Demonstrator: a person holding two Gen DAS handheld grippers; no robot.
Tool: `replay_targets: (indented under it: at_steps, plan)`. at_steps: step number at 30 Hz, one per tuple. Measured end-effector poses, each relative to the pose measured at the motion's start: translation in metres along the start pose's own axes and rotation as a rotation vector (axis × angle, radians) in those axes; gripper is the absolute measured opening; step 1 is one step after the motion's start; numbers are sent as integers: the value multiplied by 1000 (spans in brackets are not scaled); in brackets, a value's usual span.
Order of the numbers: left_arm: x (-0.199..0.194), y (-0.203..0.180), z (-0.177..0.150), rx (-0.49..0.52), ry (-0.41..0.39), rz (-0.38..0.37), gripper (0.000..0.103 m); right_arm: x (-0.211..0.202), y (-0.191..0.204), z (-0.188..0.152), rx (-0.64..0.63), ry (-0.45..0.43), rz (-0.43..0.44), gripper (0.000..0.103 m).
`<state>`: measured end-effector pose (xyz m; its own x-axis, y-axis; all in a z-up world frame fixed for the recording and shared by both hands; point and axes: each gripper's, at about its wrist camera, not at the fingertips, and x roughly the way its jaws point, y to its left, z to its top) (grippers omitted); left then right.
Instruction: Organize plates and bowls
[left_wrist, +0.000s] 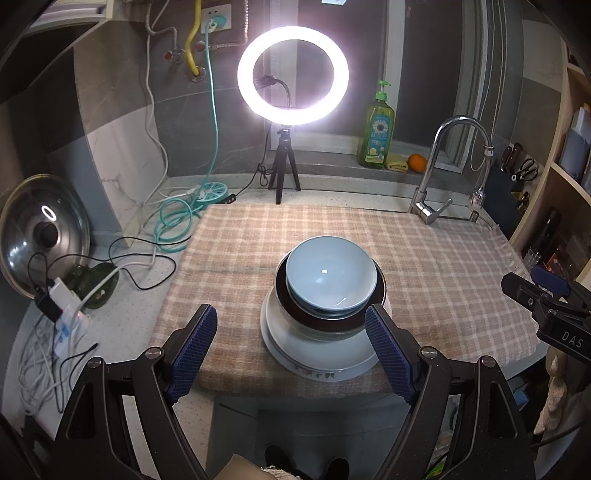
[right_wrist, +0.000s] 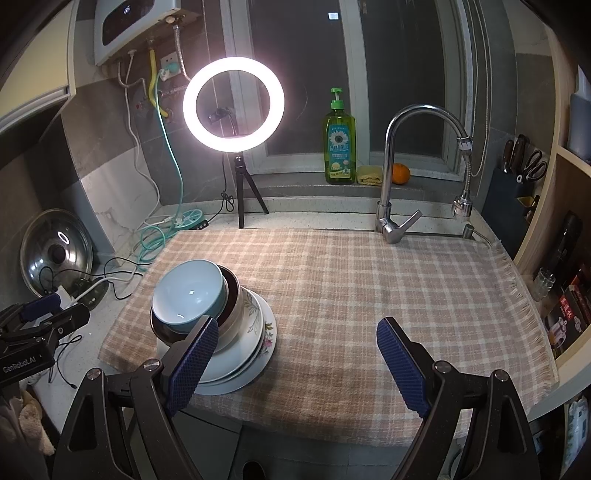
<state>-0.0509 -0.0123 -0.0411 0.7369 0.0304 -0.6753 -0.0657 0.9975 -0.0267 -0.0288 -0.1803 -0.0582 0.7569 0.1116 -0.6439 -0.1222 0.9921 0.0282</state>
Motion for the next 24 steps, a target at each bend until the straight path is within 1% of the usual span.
replay_targets:
  at_steps: [12, 24]
  plan:
    - [1, 0, 1, 0, -1, 1, 83, 6, -4, 0, 1, 11, -3, 85]
    - [6, 2, 3, -5, 15, 1, 83, 9, -5, -1, -1, 20, -2, 85]
